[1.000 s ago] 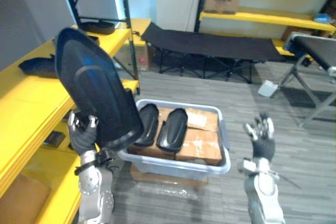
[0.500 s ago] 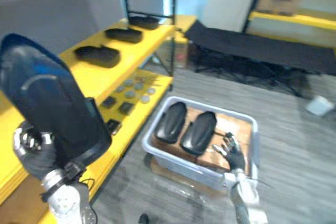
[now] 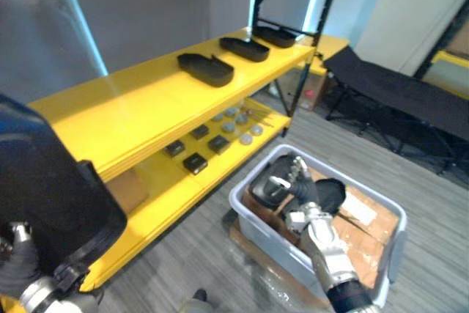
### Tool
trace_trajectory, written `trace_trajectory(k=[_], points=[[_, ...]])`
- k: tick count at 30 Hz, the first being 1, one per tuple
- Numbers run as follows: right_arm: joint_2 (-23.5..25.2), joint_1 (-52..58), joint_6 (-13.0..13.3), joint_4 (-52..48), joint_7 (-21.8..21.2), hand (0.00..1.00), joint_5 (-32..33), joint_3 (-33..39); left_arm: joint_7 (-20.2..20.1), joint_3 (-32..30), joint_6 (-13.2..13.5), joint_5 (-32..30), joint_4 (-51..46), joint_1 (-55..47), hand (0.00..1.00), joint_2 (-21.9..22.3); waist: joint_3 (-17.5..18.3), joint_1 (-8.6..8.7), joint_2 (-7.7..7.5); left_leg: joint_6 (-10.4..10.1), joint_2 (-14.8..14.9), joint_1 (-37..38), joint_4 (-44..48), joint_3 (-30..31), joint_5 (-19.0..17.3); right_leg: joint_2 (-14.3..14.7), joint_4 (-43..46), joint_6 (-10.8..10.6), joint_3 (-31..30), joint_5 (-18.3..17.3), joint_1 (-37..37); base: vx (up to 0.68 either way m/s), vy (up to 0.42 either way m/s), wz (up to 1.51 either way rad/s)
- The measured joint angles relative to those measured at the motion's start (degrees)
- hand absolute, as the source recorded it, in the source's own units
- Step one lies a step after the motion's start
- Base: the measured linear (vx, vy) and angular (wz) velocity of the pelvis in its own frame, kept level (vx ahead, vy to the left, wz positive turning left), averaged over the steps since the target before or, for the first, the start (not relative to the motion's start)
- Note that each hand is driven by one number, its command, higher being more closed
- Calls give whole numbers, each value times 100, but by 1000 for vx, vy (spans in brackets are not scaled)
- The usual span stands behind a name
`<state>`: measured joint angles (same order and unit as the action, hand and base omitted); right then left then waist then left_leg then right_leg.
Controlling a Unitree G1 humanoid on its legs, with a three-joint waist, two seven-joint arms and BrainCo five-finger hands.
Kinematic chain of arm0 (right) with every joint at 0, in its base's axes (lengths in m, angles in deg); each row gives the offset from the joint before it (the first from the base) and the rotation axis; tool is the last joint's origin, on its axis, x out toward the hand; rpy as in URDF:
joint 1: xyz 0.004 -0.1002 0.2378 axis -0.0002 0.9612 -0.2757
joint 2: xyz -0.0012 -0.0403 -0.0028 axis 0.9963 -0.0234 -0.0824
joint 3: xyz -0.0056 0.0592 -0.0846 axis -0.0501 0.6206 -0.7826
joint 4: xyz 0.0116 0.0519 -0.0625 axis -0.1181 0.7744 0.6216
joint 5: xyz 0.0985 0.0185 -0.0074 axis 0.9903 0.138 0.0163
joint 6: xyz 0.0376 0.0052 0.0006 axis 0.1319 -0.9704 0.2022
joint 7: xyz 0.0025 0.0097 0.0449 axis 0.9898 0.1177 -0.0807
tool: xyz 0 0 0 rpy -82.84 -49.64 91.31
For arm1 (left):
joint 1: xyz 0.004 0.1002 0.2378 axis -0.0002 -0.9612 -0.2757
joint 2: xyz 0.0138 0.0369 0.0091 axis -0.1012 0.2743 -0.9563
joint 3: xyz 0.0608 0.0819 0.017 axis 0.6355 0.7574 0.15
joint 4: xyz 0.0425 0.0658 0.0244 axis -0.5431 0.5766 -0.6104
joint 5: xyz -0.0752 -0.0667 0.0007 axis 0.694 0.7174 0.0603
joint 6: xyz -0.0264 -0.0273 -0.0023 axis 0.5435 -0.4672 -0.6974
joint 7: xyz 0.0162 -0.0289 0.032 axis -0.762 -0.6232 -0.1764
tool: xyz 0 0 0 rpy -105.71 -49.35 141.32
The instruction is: Walk over and take plastic housings, then place them on the shelf
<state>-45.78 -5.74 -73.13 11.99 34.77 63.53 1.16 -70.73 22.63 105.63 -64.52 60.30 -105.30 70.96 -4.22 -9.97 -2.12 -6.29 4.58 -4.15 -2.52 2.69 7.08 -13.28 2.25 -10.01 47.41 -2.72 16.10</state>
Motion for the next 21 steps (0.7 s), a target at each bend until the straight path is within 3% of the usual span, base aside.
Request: trace_trajectory(k=[2,5,6,7,8,10,12,15,18,19,20,21], points=[[-1,17,-19,-46,-25,0,-83,77,-122,-11,21,0,-221,26,100,-39,-114,-24,52,-32,-24,-32,-3,7,51,-30,49,5,-4,-3,-10,-27,51,19],[-6,175,21,-269,-180,0,-81,383,-357,112,34,-4,-396,169,100,-355,-215,71,169,75,-124,-99,-89,3,75,-183,287,5,-92,-176,-101,-66,65,16],[-5,271,44,-389,-235,0,-79,501,-411,199,43,-8,-397,256,100,-497,-217,143,175,106,-161,-100,-131,50,97,-198,405,125,-380,-326,-142,-50,46,55],[-5,417,169,-567,-295,0,-78,647,-498,309,41,-15,-382,439,100,-715,-248,257,117,163,-240,-120,-204,176,142,-195,561,329,-1046,-609,-224,-20,18,92],[-14,520,277,-710,-337,0,-75,791,-590,438,41,-16,-324,659,100,-908,-291,439,48,186,-282,-143,-204,280,207,-174,703,382,-1494,-718,-248,-13,-1,98],[-55,578,446,-758,-422,0,-72,956,-654,635,8,-31,-190,931,100,-1045,-307,500,5,31,-288,-230,-202,424,383,-155,878,280,-1628,-785,-299,-20,-60,65],[-76,535,573,-781,-512,0,-77,999,-657,667,-40,-43,-89,968,100,-1055,-321,454,-27,34,-290,-254,-199,420,465,-140,844,220,-1604,-824,-295,-37,-101,17],[-76,413,619,-781,-656,0,-114,976,-657,675,-203,-40,-37,746,100,-975,-363,425,41,13,-230,-248,-194,424,513,-54,778,219,-1607,-825,-254,-50,-59,4],[-77,412,619,-808,-752,0,-141,921,-707,955,-345,-2,47,258,100,-661,-476,431,202,9,-143,-188,-79,412,545,102,711,198,-1573,-896,-38,-108,-43,16],[-85,492,620,-871,-754,0,-183,948,-770,1095,-352,-3,137,178,100,-614,-521,454,254,99,-140,-206,-87,217,553,110,716,71,-1528,-1006,2,-148,-12,43],[-112,595,616,-875,-755,0,-193,966,-817,1216,-384,-10,230,129,100,-607,-571,488,346,249,-64,-246,-52,-56,475,129,762,54,-1415,-1038,14,-158,2,50],[-126,663,615,-875,-760,0,-194,966,-822,1265,-391,-15,232,87,100,-606,-572,516,356,262,-23,-310,6,-194,466,135,790,49,-1337,-1060,7,-151,19,58]])
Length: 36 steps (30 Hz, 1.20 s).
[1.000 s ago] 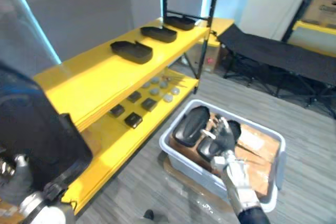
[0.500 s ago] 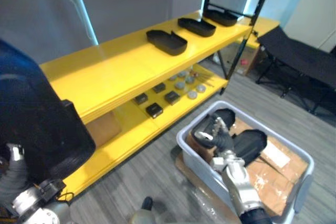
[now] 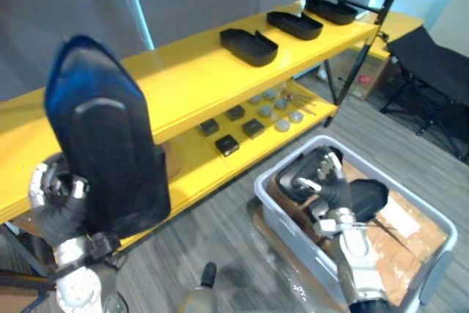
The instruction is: Walk over and take plastic housings, then place them on the shelf
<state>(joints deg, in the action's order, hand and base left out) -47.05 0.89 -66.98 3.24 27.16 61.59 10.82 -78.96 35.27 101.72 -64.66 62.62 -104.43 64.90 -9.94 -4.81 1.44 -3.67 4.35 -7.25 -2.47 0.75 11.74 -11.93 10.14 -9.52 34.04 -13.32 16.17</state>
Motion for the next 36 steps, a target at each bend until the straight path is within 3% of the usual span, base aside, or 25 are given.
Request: trace_trajectory(k=[2,6,9,10,12,13,14,15,16,17,19,21,23,25,26,27,28,29,30,32,33,36], points=[[-18,150,0,0,-16,0,0,1,1,19,3,-14,-1,-73,100,8,12,57,80,-13,48,-97,105,-213,-9,-23,68,-2,128,-90,4,-94,27,34],[97,200,111,0,-51,0,-85,-11,-34,-222,66,-10,-74,-167,100,14,-3,-62,8,-5,-132,-105,106,-471,3,-252,43,-82,150,-97,21,-10,46,5],[263,193,191,0,9,0,-138,5,-43,-490,132,-12,-185,-59,100,3,19,-89,-297,74,-444,-204,206,-493,-63,-556,47,-114,239,-120,56,100,71,21],[283,168,224,2,34,0,-249,61,-41,-571,134,15,-227,60,100,4,-31,-112,-432,103,-600,-197,323,-513,-236,-705,242,-74,280,-58,121,162,92,39],[228,168,245,3,60,0,-391,186,-19,-590,128,-16,-222,269,100,2,-20,-53,-385,215,-703,-150,409,-345,-351,-966,1254,339,-20,210,-186,141,129,45],[213,133,268,2,51,0,-454,258,40,-612,129,-95,-251,375,100,-78,-22,-63,-378,258,-703,-7,389,-317,-470,-1124,1994,836,-334,549,-498,233,208,25],[212,58,326,3,14,0,-566,289,132,-663,130,-180,-289,455,100,-147,-26,-53,-378,349,-695,192,352,-265,-597,-1236,2670,941,-706,1180,-805,207,167,11],[215,24,387,3,-7,0,-579,293,203,-654,130,-208,-293,497,100,-215,-27,-37,-370,387,-652,291,305,-213,-644,-1269,2964,905,-893,1434,-951,312,93,25],[205,-65,540,-6,-34,0,-644,294,320,-650,125,-223,-282,616,100,-358,-34,36,-356,460,-601,385,269,-28,-711,-1169,3326,725,-1129,732,-1222,260,22,39],[176,-210,616,-45,-103,0,-664,302,441,-649,116,-232,-265,753,100,-412,-56,104,-322,498,-490,480,262,103,-761,-916,3302,726,-1210,192,-1444,310,36,39],[111,-355,677,-236,-195,0,-647,323,550,-640,108,-263,-157,1010,100,-491,-74,130,-296,482,-359,635,270,268,-870,-513,2639,757,-1257,-87,-1627,226,25,42],[-59,-469,715,-429,-359,0,-518,319,671,-594,60,-268,0,1307,100,-535,-74,190,-294,447,-318,716,289,511,-978,-94,1704,739,-1709,-71,-1806,204,-64,71],[-232,-483,714,-660,-635,0,-261,318,833,-415,-64,-266,189,1554,100,-527,-72,293,-287,352,-342,715,301,957,-1048,265,822,551,-2511,78,-2020,176,-158,107],[-262,-486,700,-685,-830,0,-132,290,879,-298,-222,-268,215,1505,100,-491,-6,274,-393,220,-460,718,303,1224,-1139,280,428,466,-2650,307,-1996,183,-256,101],[-276,-519,632,-683,-939,0,-90,171,887,-247,-252,-269,178,1371,100,-507,124,230,-601,123,-610,696,285,1298,-1203,201,127,457,-2672,582,-1931,218,-319,97],[-326,-550,624,-648,-1003,0,-86,114,889,-247,-255,-266,195,1292,100,-433,153,236,-628,62,-596,692,295,1304,-1237,183,39,270,-2620,885,-1840,247,-317,91],[-475,-563,591,-607,-1080,0,-29,17,877,-130,-275,-260,162,1050,100,-243,227,232,-394,-46,-368,700,326,1247,-1285,343,-207,371,-2340,916,-1617,199,-225,68],[-541,-582,577,-601,-1129,0,15,-25,854,-93,-274,-259,148,932,100,-168,263,183,-288,-129,-272,681,325,1256,-1283,433,-321,414,-2262,980,-1532,291,-264,72],[-637,-647,484,-603,-1155,0,55,-51,696,-60,-284,-254,105,772,100,-19,350,118,-91,-234,-117,552,331,1066,-1247,546,-545,427,-2013,1025,-1380,228,-190,62],[-693,-651,399,-588,-1143,0,121,28,579,128,-285,-251,58,778,100,30,385,162,2,-235,69,496,377,361,-1188,608,-568,427,-1667,1023,-1239,220,-148,99],[-680,-649,343,-577,-1080,0,115,129,356,324,-283,-205,-37,794,100,26,393,251,22,-152,115,527,405,-408,-1063,594,-547,443,-1392,1010,-1021,174,-85,106],[-642,-678,342,-588,-834,0,115,224,81,689,-227,-198,-102,945,100,-4,425,279,47,-57,167,679,330,-733,-991,563,5,474,-1333,853,-1105,102,-20,52]])
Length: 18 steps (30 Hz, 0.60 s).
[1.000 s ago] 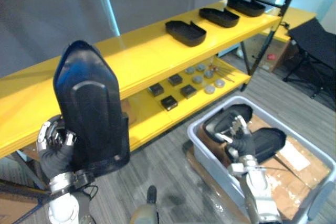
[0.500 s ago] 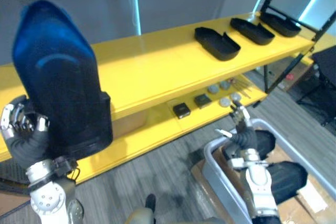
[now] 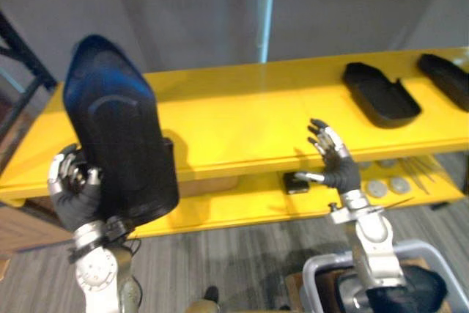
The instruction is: Walk over and take plastic housings, then place them on the shelf
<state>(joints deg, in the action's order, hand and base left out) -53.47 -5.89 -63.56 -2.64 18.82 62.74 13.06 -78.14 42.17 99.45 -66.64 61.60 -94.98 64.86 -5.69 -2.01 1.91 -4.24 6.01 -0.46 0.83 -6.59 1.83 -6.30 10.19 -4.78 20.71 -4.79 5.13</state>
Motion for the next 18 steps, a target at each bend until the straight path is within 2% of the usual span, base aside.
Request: trace_trajectory(k=[2,3,5,8,10,15,16,17,18], points=[[301,-6,5,-146,254,0,-5,52,-82,127,-9,-12,-5,169,100,-110,56,9,-279,-1,-77,86,-80,-72,-1,-75,-17,45,-81,-199,28,98,-30,-9],[385,-10,6,-234,323,0,-6,106,-88,140,-23,-12,-5,197,100,-110,50,21,-297,-2,-77,90,-94,-140,-2,-70,-60,44,-115,-198,20,70,-43,-40],[632,90,21,-576,643,0,-6,272,-169,192,-135,-11,-4,214,100,-135,29,137,-295,-4,-91,244,-221,-389,-5,-70,-202,10,-378,-176,46,25,-7,-55],[888,510,25,-1036,858,0,-19,415,-307,262,-314,-6,12,408,100,-290,21,312,-290,-48,-94,471,-302,-734,-65,-63,-356,-18,-677,-157,101,-8,13,-62],[1040,879,28,-1395,882,0,-54,449,-317,329,-554,-7,139,812,100,-411,17,451,-288,-58,-115,520,-340,-998,-90,-66,-535,-52,-901,-132,73,-51,15,-67],[1126,1432,30,-1872,614,0,14,411,-189,512,-1182,297,1388,1929,100,-706,31,897,-120,-71,-98,711,-503,-1540,-82,17,-710,-41,-1438,78,-56,-53,23,-59],[1134,1518,28,-1906,458,0,23,358,-17,511,-1356,428,1776,2218,100,-736,35,975,-103,-78,-89,751,-529,-1675,-76,43,-742,-51,-1577,135,-94,-26,10,-50],[1133,1573,28,-1938,400,0,23,317,61,507,-1416,463,2001,2385,100,-736,34,1016,-101,-81,-83,765,-528,-1765,-73,47,-759,-52,-1632,162,-110,-28,15,-50],[1135,1685,23,-2001,269,0,64,212,243,499,-1552,580,2478,2721,100,-751,32,1134,-98,-81,-83,784,-530,-1816,-73,59,-798,-47,-1710,203,-114,-25,1,-40]])
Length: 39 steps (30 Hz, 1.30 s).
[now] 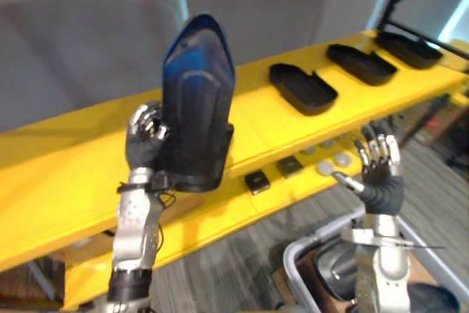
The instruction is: Walk over and take plastic housings, then place them on the shelf
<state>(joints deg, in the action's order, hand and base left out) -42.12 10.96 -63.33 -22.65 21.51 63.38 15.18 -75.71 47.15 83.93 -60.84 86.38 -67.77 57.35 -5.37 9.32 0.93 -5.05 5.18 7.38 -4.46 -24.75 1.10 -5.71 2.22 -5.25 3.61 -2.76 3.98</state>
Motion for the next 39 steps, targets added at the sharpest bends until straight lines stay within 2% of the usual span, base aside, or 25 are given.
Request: trace_trajectory(k=[3,6,10,14,16,19,22,27,31,37,38,39], points=[[0,92,-2,-43,-200,0,54,-326,343,-43,-287,179,1204,723,100,-266,-8,229,26,0,21,97,-7,-205,-3,70,0,-5,-210,38,-23,-22,-10,-33],[-10,180,-6,-80,-261,0,62,-474,549,-110,-477,513,2067,1339,100,-479,-50,329,105,1,30,69,-7,-340,-1,98,-1,-8,-355,92,-137,-31,-13,-24],[-22,336,-214,-107,-494,0,174,-718,992,-270,-609,845,2839,1910,100,-688,-95,495,257,2,24,67,-8,-431,-1,104,11,-10,-465,113,-200,-14,1,-13],[-89,654,-571,-269,-746,0,176,-1256,1694,-484,-721,1041,3243,2257,100,-815,-155,645,364,2,31,65,-8,-562,-2,124,14,-3,-561,134,-264,-20,-1,-12],[-107,724,-627,-321,-813,0,179,-1424,2036,-606,-719,1035,3329,2274,100,-819,-173,731,396,2,32,56,-8,-573,-2,127,29,-2,-591,136,-295,-22,-1,-10],[-126,837,-692,-353,-799,0,183,-1525,2474,-733,-755,1029,3446,2320,100,-819,-193,763,432,3,31,41,-8,-592,-2,132,58,-1,-623,135,-340,-11,0,-4],[-224,866,-788,-450,-745,0,179,-1675,2862,-972,-967,1015,3588,2436,100,-822,-231,763,501,17,17,-40,-7,-589,8,119,119,-1,-635,131,-453,0,0,0],[-385,865,-852,-502,-486,0,173,-1745,3094,-1192,-1220,975,4075,2453,100,-823,-302,772,625,31,-6,-67,-7,-582,18,96,227,-5,-641,87,-527,0,0,0],[-470,862,-852,-501,-319,0,174,-1752,3116,-1231,-1389,757,4155,2455,100,-877,-333,782,684,57,-19,-147,-6,-574,37,89,326,4,-644,54,-654,0,0,0],[-846,737,-852,-468,-162,0,175,-1759,2855,-1163,-1629,695,4867,2503,100,-1223,-349,871,677,64,-8,-149,38,-569,42,68,526,23,-680,-56,-739,-1,-3,-1],[-910,722,-852,-448,-162,0,175,-1760,2809,-1154,-1629,695,4982,2504,0,-1288,-360,873,661,64,-1,-154,50,-577,42,69,586,35,-689,-83,-775,-9,-18,-5],[-927,707,-852,-441,-162,0,175,-1760,2795,-1154,-1629,695,5027,2504,0,-1324,-373,877,648,64,2,-152,61,-580,42,69,621,37,-692,-101,-789,0,0,0]])
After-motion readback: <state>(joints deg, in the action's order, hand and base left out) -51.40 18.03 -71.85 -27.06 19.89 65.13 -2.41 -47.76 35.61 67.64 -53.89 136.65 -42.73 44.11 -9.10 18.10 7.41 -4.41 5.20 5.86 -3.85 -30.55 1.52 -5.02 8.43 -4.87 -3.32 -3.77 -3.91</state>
